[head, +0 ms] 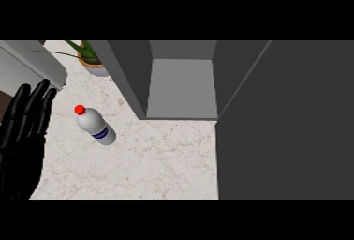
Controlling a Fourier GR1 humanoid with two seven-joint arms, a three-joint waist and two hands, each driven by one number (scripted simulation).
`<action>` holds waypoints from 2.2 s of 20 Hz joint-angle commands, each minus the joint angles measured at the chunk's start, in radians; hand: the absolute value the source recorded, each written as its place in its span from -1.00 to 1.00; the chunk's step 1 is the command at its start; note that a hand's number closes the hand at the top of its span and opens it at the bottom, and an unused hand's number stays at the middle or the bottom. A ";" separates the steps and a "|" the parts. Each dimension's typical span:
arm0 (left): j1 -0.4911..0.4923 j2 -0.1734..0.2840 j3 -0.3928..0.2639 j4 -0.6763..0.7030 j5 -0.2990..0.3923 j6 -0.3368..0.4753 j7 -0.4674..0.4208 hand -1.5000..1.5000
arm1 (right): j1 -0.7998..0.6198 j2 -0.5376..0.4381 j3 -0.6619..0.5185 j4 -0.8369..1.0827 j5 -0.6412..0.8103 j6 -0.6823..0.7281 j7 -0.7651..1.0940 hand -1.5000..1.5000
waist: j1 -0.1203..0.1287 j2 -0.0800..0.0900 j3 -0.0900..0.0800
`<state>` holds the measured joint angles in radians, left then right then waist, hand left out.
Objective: Pick up the bottled water, place it into the cabinet and close the cabinet
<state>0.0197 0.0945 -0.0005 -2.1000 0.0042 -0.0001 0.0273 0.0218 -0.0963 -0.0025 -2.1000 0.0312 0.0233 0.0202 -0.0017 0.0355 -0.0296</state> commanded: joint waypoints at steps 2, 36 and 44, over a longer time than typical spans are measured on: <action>-0.101 0.021 0.024 0.065 0.087 -0.047 0.053 -1.00 | 0.043 -0.001 0.027 -0.018 0.017 0.023 -0.037 -1.00 | -0.007 -0.035 0.030; 0.107 0.004 0.193 0.055 0.511 -0.175 0.412 -1.00 | 0.453 0.078 0.126 -0.108 -0.325 0.203 -0.017 -1.00 | 0.000 -0.036 0.030; 0.076 0.047 0.296 0.208 0.523 -0.225 0.350 -1.00 | 0.534 0.067 0.110 -0.137 -0.339 0.228 -0.076 -1.00 | -0.003 -0.037 0.030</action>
<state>0.0943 0.1444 0.2832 -1.9359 0.5506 -0.2056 0.4158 0.5218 -0.0165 0.1457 -2.2537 -0.2713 0.2155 -0.0021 -0.0040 -0.0010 -0.0001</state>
